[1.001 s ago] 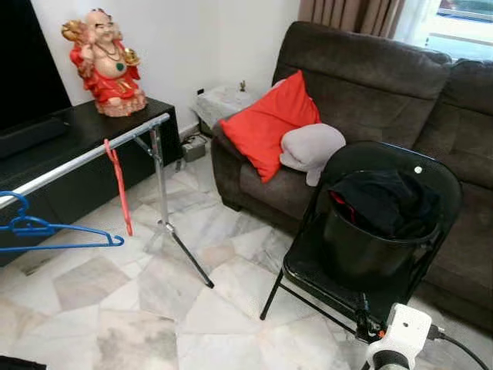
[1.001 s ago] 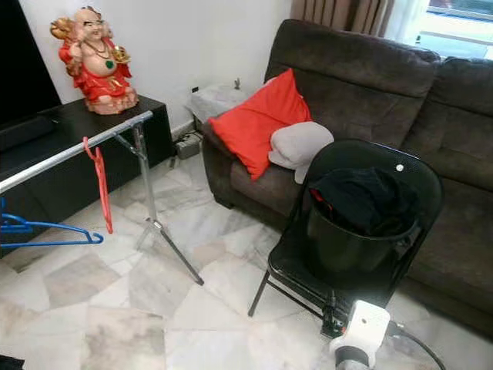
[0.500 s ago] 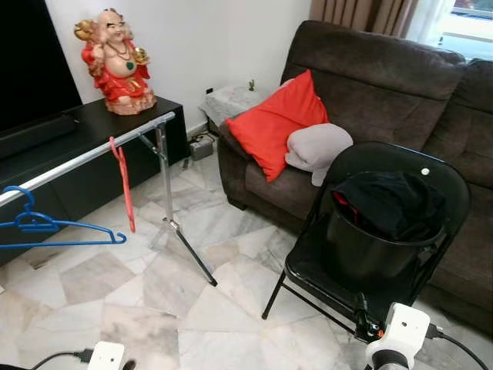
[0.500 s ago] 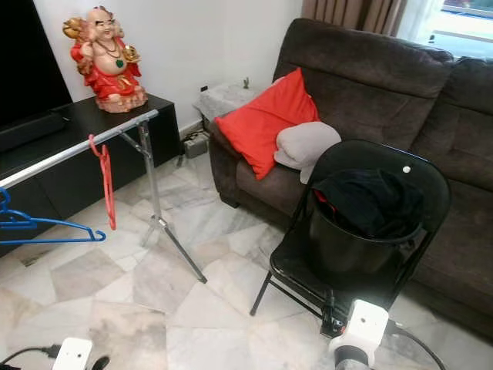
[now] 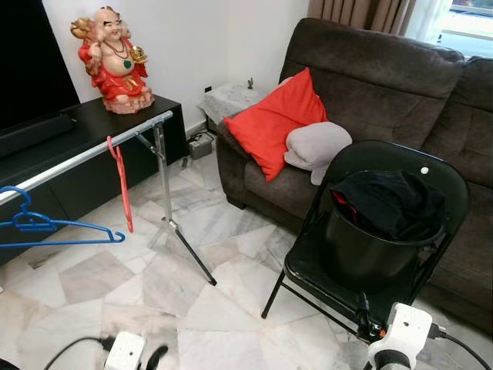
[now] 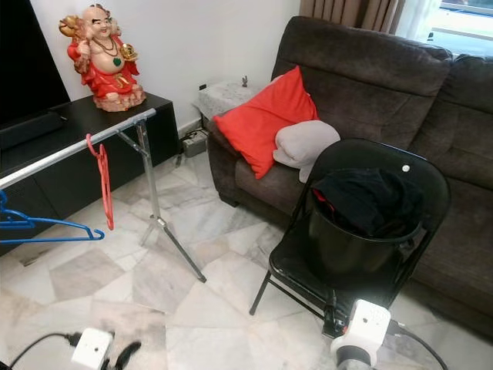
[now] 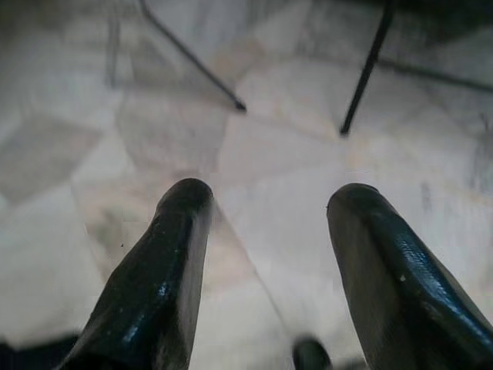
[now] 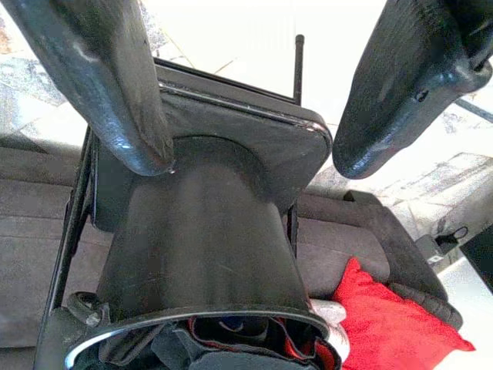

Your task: Hang hanger

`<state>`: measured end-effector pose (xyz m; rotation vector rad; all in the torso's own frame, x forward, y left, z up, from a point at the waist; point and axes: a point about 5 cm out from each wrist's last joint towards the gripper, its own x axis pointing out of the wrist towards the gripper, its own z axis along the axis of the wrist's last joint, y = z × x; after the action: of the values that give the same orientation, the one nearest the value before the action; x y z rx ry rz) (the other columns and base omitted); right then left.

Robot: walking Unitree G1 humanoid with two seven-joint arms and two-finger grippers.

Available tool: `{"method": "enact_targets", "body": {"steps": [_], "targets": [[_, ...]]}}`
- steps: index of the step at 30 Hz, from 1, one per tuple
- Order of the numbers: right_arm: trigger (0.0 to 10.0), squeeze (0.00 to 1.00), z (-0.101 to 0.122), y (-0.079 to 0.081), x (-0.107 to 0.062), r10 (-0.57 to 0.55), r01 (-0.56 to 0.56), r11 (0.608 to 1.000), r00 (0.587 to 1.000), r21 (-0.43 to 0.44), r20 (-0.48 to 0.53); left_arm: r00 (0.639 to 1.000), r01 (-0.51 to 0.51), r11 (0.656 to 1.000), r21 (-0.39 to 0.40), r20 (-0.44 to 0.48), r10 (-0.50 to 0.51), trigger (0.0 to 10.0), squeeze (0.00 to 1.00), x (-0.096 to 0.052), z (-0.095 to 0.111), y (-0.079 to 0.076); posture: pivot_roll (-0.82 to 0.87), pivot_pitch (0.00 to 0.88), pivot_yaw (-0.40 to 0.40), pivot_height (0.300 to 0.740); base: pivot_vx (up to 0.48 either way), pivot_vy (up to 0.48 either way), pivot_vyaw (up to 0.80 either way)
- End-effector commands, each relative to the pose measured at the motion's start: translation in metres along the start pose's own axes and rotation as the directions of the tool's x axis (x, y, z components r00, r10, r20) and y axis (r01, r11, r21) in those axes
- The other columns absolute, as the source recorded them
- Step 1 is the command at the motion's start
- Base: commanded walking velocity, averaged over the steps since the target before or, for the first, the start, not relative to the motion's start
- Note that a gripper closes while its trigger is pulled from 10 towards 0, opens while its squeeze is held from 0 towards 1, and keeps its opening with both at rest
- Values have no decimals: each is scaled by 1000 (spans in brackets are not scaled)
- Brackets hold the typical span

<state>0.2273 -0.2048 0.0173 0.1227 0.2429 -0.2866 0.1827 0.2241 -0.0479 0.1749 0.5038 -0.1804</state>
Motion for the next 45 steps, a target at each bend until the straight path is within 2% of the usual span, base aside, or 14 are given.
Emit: {"method": "enact_targets", "body": {"steps": [1,4,11,19,45], "targets": [[10000,0,0,0,0,-2,2,1000,1000,2,2,997,20,1000,-2,-69,-20,10000,0,-3,-11,-4,126,3,-8,740,0,0,0],[10000,0,1,1,0,-2,2,1000,1000,3,6,989,21,1000,-9,-145,-22,10000,0,-7,-23,-8,119,5,-8,740,0,0,0],[10000,0,2,1,1,-4,3,1000,1000,3,8,979,15,999,-34,-201,-22,10000,0,-4,-28,-11,121,9,-10,740,0,0,0],[10000,0,1,1,-1,-9,9,1000,1000,6,8,980,18,999,-34,-198,-24,10000,0,-1,-24,-10,120,12,-7,740,0,0,0],[10000,0,3,-1,1,-23,23,1000,1000,17,17,973,13,999,-46,-230,-23,10000,0,-4,-31,-14,116,8,-7,740,9,0,-23]]}}
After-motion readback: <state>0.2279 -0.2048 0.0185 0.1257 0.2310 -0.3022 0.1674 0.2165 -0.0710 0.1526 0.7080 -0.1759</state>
